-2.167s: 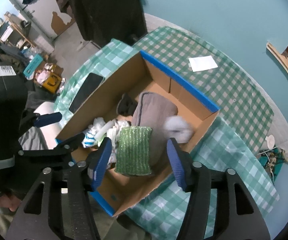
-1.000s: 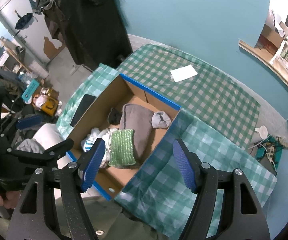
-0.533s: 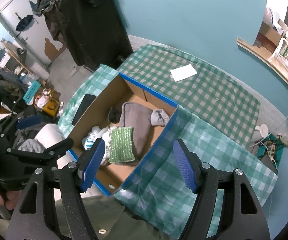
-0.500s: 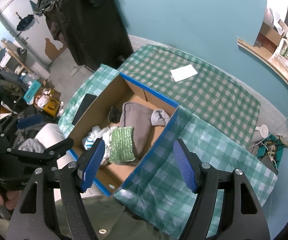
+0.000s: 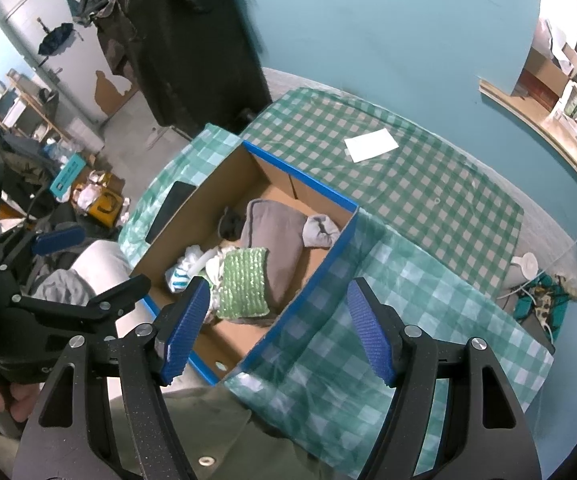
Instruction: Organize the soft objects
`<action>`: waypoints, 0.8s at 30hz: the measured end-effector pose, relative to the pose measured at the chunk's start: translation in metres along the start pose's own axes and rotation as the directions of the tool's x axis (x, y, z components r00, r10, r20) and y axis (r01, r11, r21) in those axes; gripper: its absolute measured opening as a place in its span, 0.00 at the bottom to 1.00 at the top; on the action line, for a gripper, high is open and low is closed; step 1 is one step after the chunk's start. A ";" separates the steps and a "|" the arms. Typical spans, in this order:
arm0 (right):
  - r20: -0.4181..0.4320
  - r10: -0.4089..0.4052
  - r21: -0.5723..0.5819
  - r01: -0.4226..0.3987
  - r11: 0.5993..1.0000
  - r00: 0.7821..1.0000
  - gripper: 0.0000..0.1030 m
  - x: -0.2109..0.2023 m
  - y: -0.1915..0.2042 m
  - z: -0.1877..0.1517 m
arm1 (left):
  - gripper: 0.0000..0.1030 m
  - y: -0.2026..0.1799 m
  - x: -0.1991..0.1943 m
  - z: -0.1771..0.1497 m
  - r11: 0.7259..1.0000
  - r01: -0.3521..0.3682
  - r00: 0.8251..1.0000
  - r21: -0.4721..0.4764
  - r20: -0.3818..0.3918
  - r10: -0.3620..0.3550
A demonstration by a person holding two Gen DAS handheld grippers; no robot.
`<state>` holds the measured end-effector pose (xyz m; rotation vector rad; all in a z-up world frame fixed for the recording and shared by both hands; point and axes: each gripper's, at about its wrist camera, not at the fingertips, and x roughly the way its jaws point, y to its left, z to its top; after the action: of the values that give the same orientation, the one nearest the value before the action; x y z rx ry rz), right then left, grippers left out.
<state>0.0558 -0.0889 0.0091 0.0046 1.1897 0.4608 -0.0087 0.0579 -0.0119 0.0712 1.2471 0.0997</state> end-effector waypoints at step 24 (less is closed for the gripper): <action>-0.004 -0.001 0.004 0.001 1.000 1.000 0.70 -0.001 -0.001 -0.005 | 0.91 -0.010 0.003 -0.007 1.000 0.001 1.000 0.017 -0.015 -0.001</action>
<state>0.0513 -0.0913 0.0079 0.0063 1.1946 0.4575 -0.0137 0.0485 -0.0177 0.0850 1.2627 0.0886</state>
